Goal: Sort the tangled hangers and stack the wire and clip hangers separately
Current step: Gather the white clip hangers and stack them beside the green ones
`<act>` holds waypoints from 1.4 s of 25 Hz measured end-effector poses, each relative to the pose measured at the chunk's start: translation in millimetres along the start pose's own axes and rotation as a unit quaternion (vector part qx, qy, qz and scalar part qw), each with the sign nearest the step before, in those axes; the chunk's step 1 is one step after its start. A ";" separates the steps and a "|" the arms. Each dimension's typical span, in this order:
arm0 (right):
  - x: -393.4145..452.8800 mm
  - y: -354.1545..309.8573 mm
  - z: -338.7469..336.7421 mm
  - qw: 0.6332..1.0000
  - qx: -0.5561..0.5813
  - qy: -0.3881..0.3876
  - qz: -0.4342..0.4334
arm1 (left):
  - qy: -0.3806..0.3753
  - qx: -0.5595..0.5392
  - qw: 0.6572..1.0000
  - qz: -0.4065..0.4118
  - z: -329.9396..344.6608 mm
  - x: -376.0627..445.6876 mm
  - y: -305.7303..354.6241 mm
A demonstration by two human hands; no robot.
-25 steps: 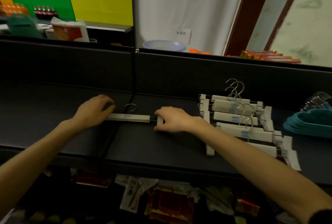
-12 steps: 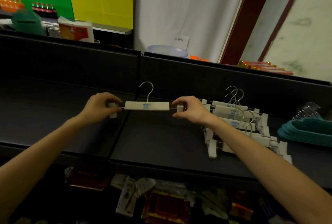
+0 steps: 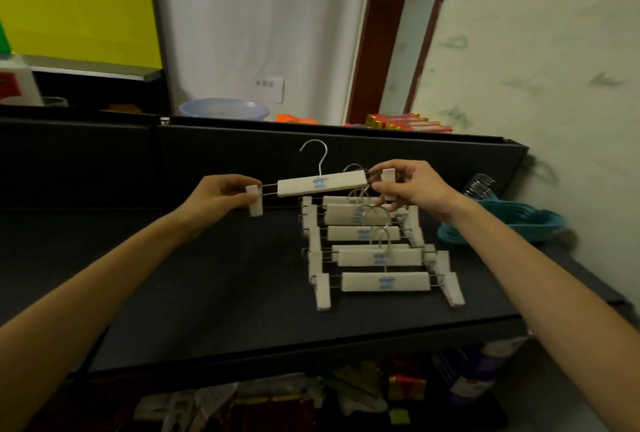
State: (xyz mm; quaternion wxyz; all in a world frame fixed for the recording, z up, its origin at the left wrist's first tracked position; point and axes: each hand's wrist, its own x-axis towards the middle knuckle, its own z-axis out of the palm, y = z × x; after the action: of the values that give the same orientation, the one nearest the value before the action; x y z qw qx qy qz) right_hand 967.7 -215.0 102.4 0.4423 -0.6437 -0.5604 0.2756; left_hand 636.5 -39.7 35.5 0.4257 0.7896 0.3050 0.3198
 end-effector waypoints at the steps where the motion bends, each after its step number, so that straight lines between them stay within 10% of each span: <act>1: -2.4 6.8 -12.9 1.000 0.002 0.011 0.006 | 0.006 0.003 1.000 0.011 13.6 10.5 7.5; 11: 2.1 77.2 -76.9 0.993 0.046 -0.014 0.109 | -0.036 0.020 0.999 -0.007 84.4 64.1 35.4; 35: -19.4 136.5 -58.7 0.978 -0.206 -0.018 0.003 | -0.092 0.044 0.995 0.017 97.0 25.3 -10.8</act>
State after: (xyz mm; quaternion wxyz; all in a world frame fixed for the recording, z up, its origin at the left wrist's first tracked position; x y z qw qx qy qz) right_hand 1078.5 -246.3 6.6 0.2892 -0.7177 -0.6109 0.1675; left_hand 723.8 -62.0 -9.7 0.4118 0.8384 0.2651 0.2392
